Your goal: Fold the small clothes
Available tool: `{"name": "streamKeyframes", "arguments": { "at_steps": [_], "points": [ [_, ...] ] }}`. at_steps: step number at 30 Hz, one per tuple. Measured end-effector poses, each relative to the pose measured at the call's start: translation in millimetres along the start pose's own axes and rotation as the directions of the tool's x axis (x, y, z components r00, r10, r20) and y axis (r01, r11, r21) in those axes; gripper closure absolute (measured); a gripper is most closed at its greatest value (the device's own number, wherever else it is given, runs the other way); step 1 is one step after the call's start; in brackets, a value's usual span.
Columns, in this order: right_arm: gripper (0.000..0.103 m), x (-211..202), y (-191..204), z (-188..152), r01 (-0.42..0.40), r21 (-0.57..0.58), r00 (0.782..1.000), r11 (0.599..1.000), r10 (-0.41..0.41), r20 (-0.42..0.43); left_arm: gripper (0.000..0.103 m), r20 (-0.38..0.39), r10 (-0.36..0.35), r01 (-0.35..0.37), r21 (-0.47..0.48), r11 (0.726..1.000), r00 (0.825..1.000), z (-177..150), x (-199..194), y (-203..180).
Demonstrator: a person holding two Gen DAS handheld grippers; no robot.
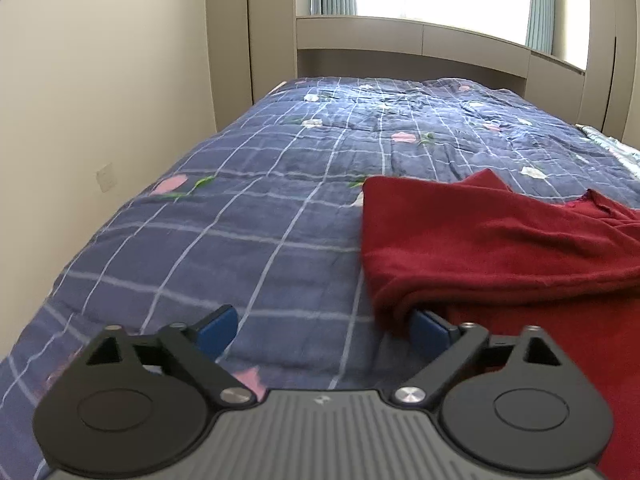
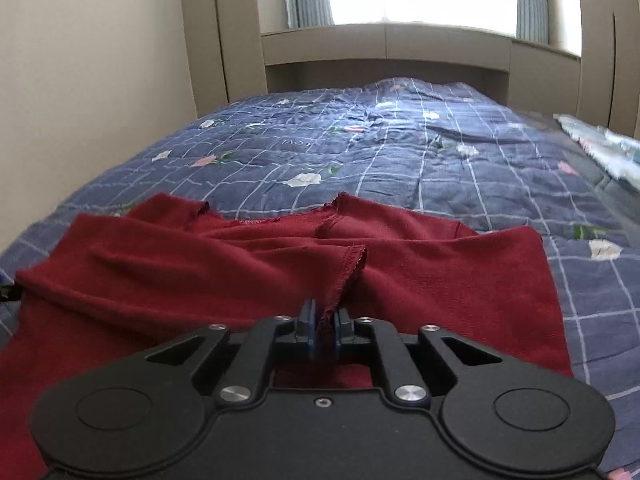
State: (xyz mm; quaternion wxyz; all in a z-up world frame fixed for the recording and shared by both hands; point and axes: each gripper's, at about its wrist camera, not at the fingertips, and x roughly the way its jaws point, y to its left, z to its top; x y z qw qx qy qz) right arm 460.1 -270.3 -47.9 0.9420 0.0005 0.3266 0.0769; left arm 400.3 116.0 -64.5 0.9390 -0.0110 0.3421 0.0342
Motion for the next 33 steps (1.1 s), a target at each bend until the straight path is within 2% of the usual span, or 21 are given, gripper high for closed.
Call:
{"name": "streamKeyframes", "arguments": {
  "at_steps": [1, 2, 3, 4, 6, 11, 13, 15, 18, 21, 23, 25, 29, 33],
  "points": [
    [0.081, -3.9, 0.8, -1.4, 0.002, -0.008, 1.0, 1.0, -0.002, 0.003, 0.003, -0.002, -0.013, 0.013, -0.018, 1.0, 1.0, -1.9, -5.2, 4.5],
    [0.072, -5.8, 1.0, -1.9, 0.005, -0.016, 1.0, 1.0, -0.005, 0.007, 0.002, -0.001, -0.02, 0.02, -0.039, 0.999, 1.0, -4.0, -10.7, 9.0],
    [0.06, -6.8, 1.0, -1.7, 0.016, -0.024, 1.0, 1.0, -0.016, 0.011, 0.001, 0.003, -0.019, 0.019, -0.063, 0.998, 1.0, -5.6, -15.8, 13.0],
    [0.052, -9.1, 1.9, -2.4, 0.039, -0.035, 0.999, 0.999, -0.038, 0.02, 0.001, 0.011, -0.017, 0.018, -0.089, 0.996, 1.0, -5.9, -19.8, 16.6],
    [0.029, -14.1, 4.9, -2.2, 0.087, -0.06, 0.995, 0.994, -0.084, 0.056, 0.001, 0.031, -0.01, 0.014, -0.128, 0.992, 0.999, -1.9, -22.8, 20.0],
    [0.007, -9.0, 22.2, 8.7, 0.127, -0.135, 0.985, 0.983, -0.109, 0.131, 0.001, 0.099, 0.003, 0.011, -0.137, 0.99, 0.995, 23.7, -3.5, -5.7],
    [0.005, -1.6, 30.9, 12.7, 0.127, -0.167, 0.984, 0.978, -0.103, 0.148, 0.001, 0.13, 0.018, -0.004, -0.11, 0.994, 0.991, 34.6, 11.2, -23.2],
    [0.005, 10.5, 41.4, 14.7, 0.153, -0.219, 0.98, 0.964, -0.119, 0.16, 0.001, 0.13, 0.044, -0.033, -0.091, 0.995, 0.991, 44.3, 29.7, -40.1],
    [0.005, 27.9, 49.6, 10.5, 0.226, -0.296, 0.968, 0.928, -0.18, 0.177, 0.001, 0.121, 0.07, -0.063, -0.062, 0.996, 0.99, 50.5, 54.6, -57.6],
    [0.005, 35.7, 43.4, 4.0, 0.327, -0.312, 0.941, 0.892, -0.276, 0.197, 0.001, 0.087, 0.139, -0.134, -0.058, 0.989, 0.986, 46.5, 73.1, -60.8],
    [0.004, 36.7, 32.4, 0.9, 0.389, -0.283, 0.917, 0.877, -0.341, 0.205, 0.001, 0.05, 0.181, -0.175, -0.095, 0.98, 0.982, 42.4, 82.2, -55.5],
    [0.002, 36.4, 21.1, 0.0, 0.416, -0.24, 0.906, 0.877, -0.375, 0.197, 0.0, 0.015, 0.175, -0.17, -0.154, 0.973, 0.985, 39.4, 87.0, -44.3],
    [0.001, 44.7, 9.2, -1.1, 0.405, -0.197, 0.912, 0.893, -0.38, 0.153, 0.0, 0.004, 0.189, -0.186, -0.166, 0.968, 0.982, 36.5, 88.3, -38.8],
    [0.001, 44.0, 13.8, -3.1, 0.415, -0.212, 0.906, 0.885, -0.381, 0.182, 0.001, 0.027, 0.181, -0.173, -0.195, 0.965, 0.983, 35.1, 80.2, -34.4]
  ]
}}
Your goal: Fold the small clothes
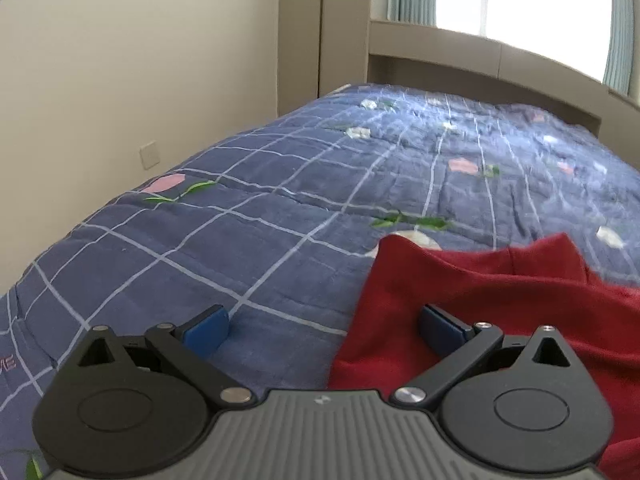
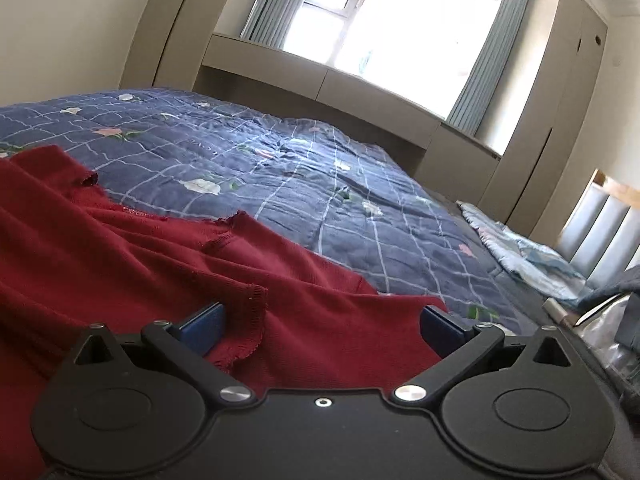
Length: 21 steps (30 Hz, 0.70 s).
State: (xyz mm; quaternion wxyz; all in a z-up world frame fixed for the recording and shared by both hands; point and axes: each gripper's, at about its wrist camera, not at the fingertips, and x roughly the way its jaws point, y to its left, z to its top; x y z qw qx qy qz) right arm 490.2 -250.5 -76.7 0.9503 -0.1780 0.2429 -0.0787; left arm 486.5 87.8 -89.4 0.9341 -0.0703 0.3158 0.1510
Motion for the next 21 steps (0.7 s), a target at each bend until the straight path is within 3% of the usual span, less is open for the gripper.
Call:
{"name": "streamKeyframes", "arguments": {
  "at_steps": [3, 6, 9, 12, 16, 21],
  "points": [
    [0.001, -25.7, -4.6, -0.1, -0.038, 0.01, 0.997, 0.999, 0.037, 0.06, 0.001, 0.057, -0.047, 0.05, -0.066, 0.997, 0.997, -1.9, -26.8, 14.3],
    [0.001, -46.8, -1.8, -3.2, -0.084, -0.037, 0.994, 0.996, 0.086, 0.06, 0.0, 0.092, -0.117, 0.12, -0.032, 0.992, 0.989, -11.7, -54.4, 22.1],
    [0.001, -53.5, 5.1, -11.6, -0.08, -0.099, 0.996, 0.992, 0.083, 0.026, 0.0, 0.037, -0.078, 0.076, 0.069, 0.995, 0.996, -23.2, -60.1, 18.3],
    [0.001, -57.5, 4.3, -16.0, -0.076, -0.093, 0.997, 0.993, 0.076, 0.006, 0.0, -0.038, -0.035, 0.037, 0.044, 0.998, 0.999, -25.4, -51.0, 25.1],
    [0.001, -71.7, -4.6, -14.7, -0.083, -0.055, 0.997, 0.995, 0.082, -0.015, 0.001, -0.059, -0.033, 0.033, -0.018, 0.999, 0.998, -21.3, -59.9, 33.3],
    [0.001, -125.4, -13.9, -22.6, -0.159, -0.04, 0.987, 0.986, 0.16, 0.009, 0.0, -0.031, -0.079, 0.08, 0.021, 0.997, 0.996, -36.8, -102.3, 33.7]
  ]
}}
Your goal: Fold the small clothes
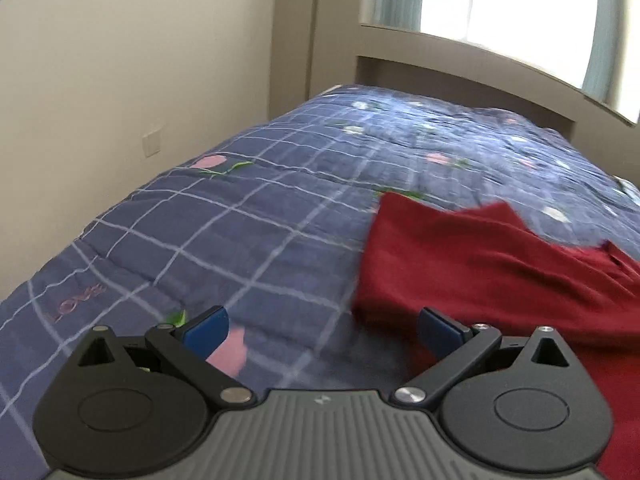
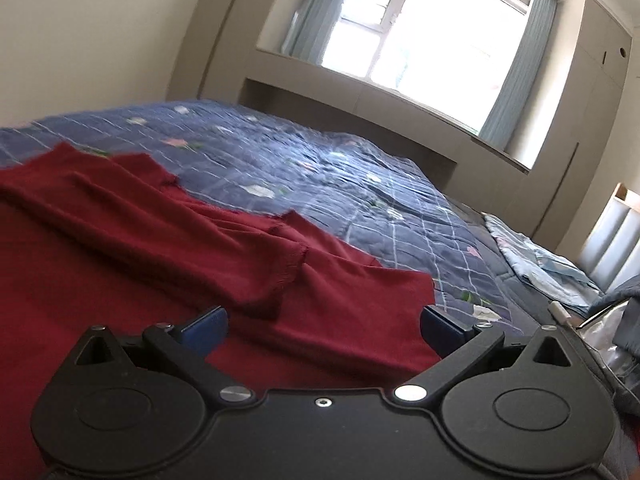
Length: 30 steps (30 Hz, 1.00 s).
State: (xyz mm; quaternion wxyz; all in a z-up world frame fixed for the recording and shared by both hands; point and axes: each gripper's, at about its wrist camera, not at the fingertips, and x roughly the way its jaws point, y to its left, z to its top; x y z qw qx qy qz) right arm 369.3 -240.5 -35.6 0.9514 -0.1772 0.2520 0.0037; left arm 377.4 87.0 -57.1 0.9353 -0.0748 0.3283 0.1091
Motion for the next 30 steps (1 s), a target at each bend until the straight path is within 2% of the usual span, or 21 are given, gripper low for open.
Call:
{"name": "streamKeyframes", "arguments": {
  "at_steps": [6, 8, 11, 13, 15, 22, 27, 30],
  "points": [
    [0.001, -61.9, 19.1, -30.5, -0.104, -0.023, 0.992, 0.994, 0.102, -0.068, 0.0, -0.068, -0.107, 0.112, 0.074, 0.991, 0.992, -47.0, -56.2, -2.2],
    [0.001, -82.3, 25.2, -45.8, -0.116, -0.035, 0.989, 0.993, 0.113, -0.096, 0.0, -0.096, -0.128, 0.137, 0.104, 0.985, 0.987, -63.5, -71.6, -0.7],
    [0.001, -115.1, 27.7, -69.9, -0.089, -0.046, 0.99, 0.995, 0.084, -0.116, 0.0, -0.127, -0.131, 0.151, 0.165, 0.975, 0.983, -88.4, -91.9, 2.0],
    [0.001, -137.4, 22.7, -82.7, -0.078, -0.016, 0.99, 0.997, 0.076, -0.116, 0.001, -0.127, -0.111, 0.136, 0.216, 0.967, 0.986, -104.0, -106.1, 2.2],
    [0.001, -152.1, 16.4, -94.1, -0.063, -0.001, 0.986, 0.998, 0.062, -0.156, 0.001, -0.107, -0.098, 0.122, 0.247, 0.961, 0.989, -116.2, -120.4, 4.9],
    [0.001, -199.0, -8.4, -136.9, -0.023, 0.101, 0.983, 0.995, 0.041, -0.181, 0.001, -0.122, -0.098, 0.121, 0.198, 0.973, 0.988, -132.7, -144.6, 25.1],
    [0.001, -212.7, -23.9, -154.2, 0.087, 0.113, 0.974, 0.99, -0.061, -0.219, 0.0, -0.128, -0.076, 0.099, 0.187, 0.977, 0.989, -137.4, -151.9, 34.3],
    [0.001, -215.8, -34.1, -159.7, 0.111, 0.123, 0.972, 0.986, -0.082, -0.219, 0.0, -0.13, -0.067, 0.091, 0.19, 0.978, 0.989, -139.5, -156.5, 38.7]
  ]
}}
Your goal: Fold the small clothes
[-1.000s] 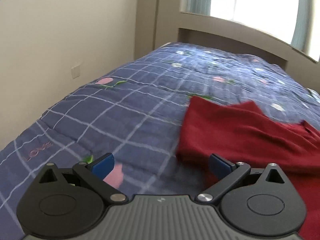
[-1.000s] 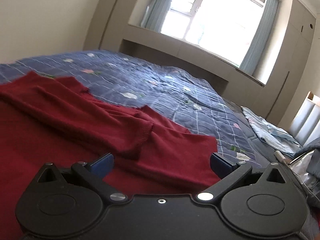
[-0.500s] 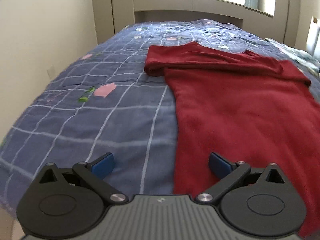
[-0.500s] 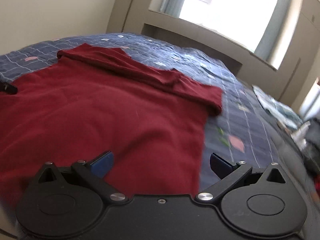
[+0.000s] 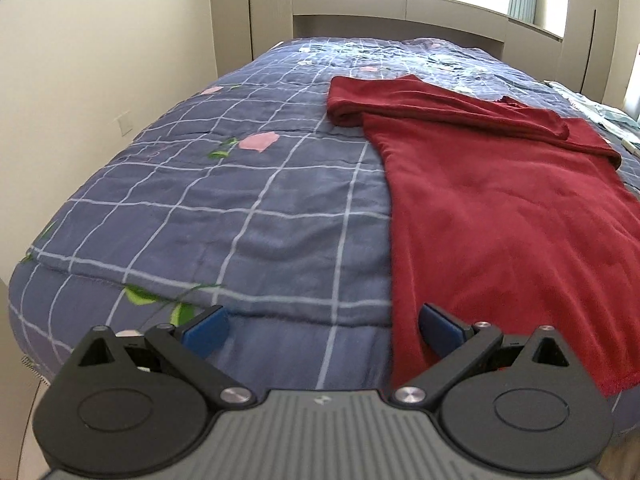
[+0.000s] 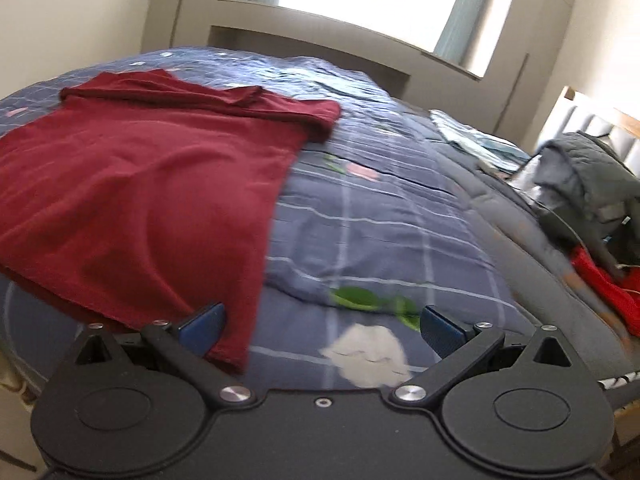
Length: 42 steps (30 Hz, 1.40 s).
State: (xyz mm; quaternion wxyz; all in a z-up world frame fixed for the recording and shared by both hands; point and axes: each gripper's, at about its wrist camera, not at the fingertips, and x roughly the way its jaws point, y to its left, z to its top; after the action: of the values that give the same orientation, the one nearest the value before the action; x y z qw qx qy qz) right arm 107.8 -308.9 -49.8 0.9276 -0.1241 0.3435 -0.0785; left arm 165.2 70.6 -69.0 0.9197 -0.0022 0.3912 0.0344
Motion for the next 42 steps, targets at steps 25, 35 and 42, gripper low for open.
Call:
{"name": "streamKeyframes", "arguments": {
  "at_steps": [25, 35, 42],
  "points": [
    [0.008, -36.0, 86.5, -16.5, -0.056, -0.456, 0.979, 0.888, 0.139, 0.149, 0.0, 0.039, -0.228, 0.201, 0.34, 0.919, 0.973, -31.6, -54.4, -92.0],
    [0.057, -43.7, 97.8, -21.3, 0.024, -0.52, 0.943, 0.854, 0.154, 0.296, 0.0, 0.012, -0.278, 0.243, 0.451, 0.859, 0.961, -44.1, -53.1, -123.5],
    [0.098, -48.2, 100.6, -8.5, -0.06, -0.521, 0.929, 0.851, 0.239, 0.283, 0.0, 0.029, -0.29, 0.239, 0.493, 0.837, 0.957, -52.0, -56.1, -133.8]
  ]
}}
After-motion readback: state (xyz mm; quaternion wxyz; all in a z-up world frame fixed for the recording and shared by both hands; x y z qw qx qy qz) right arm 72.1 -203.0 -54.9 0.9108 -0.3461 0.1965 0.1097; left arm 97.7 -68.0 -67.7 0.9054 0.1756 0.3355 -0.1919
